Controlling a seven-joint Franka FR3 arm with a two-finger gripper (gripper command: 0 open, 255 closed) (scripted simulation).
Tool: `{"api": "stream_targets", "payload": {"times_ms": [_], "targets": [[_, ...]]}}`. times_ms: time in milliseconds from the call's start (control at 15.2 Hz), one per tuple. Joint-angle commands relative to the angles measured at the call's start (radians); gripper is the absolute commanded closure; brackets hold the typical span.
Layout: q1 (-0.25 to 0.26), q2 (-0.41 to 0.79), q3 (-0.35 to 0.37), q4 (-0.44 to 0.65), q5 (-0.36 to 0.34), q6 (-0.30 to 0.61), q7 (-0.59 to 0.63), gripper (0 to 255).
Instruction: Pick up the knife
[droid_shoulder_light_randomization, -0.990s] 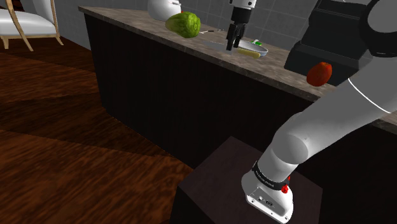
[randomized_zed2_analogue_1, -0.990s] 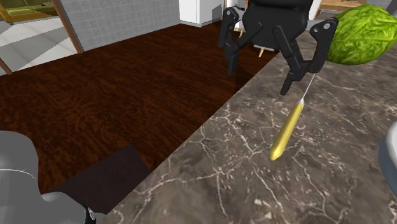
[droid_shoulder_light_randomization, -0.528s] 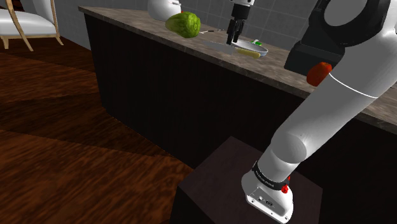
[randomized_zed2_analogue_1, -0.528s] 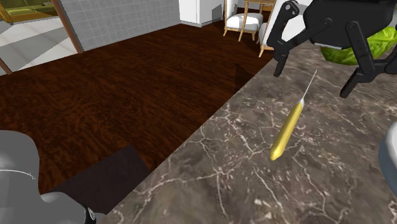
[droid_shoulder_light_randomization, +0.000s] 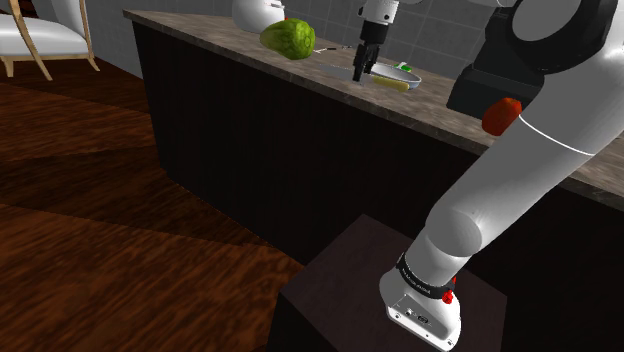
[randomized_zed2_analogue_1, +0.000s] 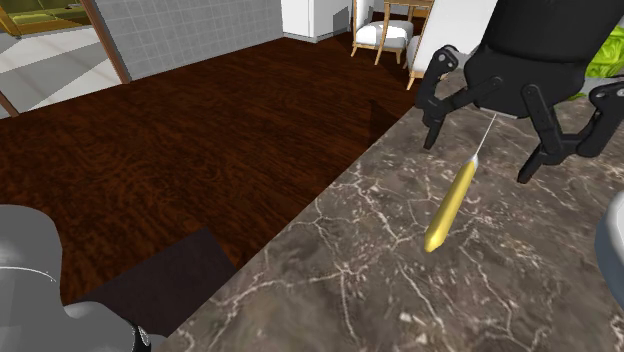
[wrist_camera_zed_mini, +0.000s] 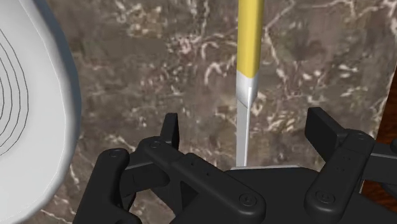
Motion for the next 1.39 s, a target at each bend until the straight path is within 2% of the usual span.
{"api": "stream_targets", "payload": {"times_ms": [0,594,1320], "targets": [[0.0,-0.001,0.0,-0.006,0.0,0.005,0.0,255],[0.0,0.001,0.0,-0.004,0.0,0.005,0.0,255],[0.0,0.036,-0.003,0.185,0.012,-0.15,-0.011,255]]}}
